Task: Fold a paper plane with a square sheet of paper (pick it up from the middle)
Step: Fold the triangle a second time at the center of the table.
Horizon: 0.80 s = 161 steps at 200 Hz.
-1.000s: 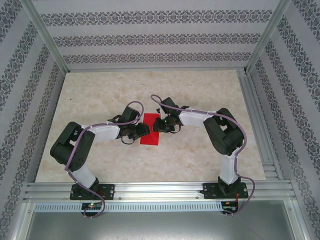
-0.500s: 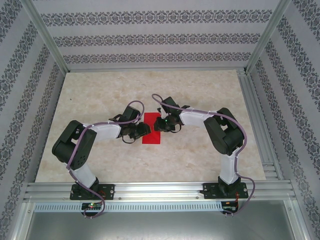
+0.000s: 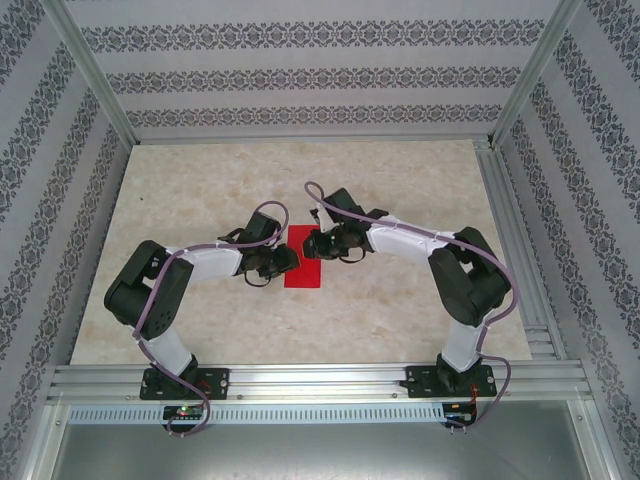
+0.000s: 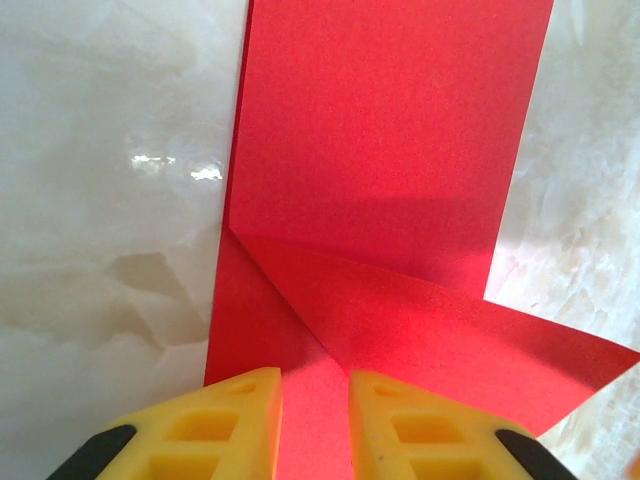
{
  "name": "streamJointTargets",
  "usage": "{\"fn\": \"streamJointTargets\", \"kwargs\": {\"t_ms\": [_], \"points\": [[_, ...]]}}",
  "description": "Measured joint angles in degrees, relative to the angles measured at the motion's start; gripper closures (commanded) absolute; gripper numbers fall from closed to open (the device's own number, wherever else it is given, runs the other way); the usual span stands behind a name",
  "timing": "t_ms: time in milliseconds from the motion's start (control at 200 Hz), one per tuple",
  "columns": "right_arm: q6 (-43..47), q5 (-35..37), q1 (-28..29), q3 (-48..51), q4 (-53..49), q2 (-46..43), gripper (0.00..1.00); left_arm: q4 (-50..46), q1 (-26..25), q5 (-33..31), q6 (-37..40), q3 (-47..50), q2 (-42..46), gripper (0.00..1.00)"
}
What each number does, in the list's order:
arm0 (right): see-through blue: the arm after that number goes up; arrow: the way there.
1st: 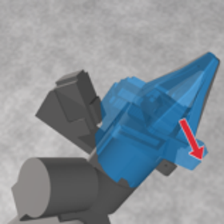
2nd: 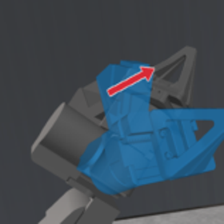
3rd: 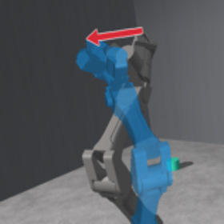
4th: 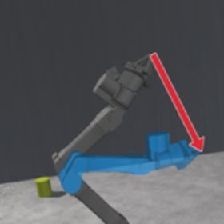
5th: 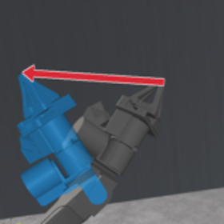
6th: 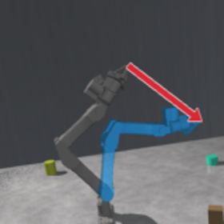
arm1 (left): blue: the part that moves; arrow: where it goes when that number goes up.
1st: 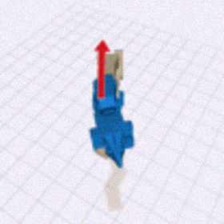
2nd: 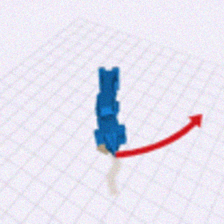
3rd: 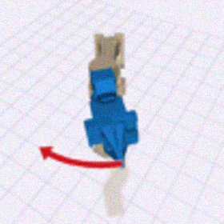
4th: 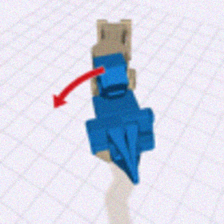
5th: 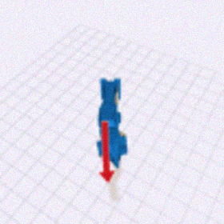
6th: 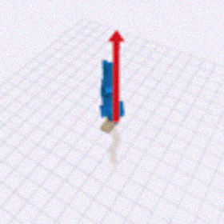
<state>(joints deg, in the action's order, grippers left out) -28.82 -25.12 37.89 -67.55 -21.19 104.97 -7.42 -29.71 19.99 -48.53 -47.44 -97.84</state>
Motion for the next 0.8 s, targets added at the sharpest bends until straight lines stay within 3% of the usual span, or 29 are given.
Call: {"fn": "streamJointTargets", "kwargs": {"t_ms": [320, 574, 804], "points": [[1.57, 1.42, 0.57, -0.04, -3.89, 4.81, 0.86, -0.92, 0.0, -0.2, 0.0, -0.52, 0.0, 0.76], [1.49, 1.75, -1.07, -0.04, -3.37, 5.25, 0.86, -0.72, 0.0, 0.35, -0.04, -0.52, 0.02, 0.69], [1.4, 1.73, -1.79, -0.04, -2.21, 5.46, 0.85, 1.7, 0.0, 1.57, -0.48, -0.52, 0.02, 0.68]]}}
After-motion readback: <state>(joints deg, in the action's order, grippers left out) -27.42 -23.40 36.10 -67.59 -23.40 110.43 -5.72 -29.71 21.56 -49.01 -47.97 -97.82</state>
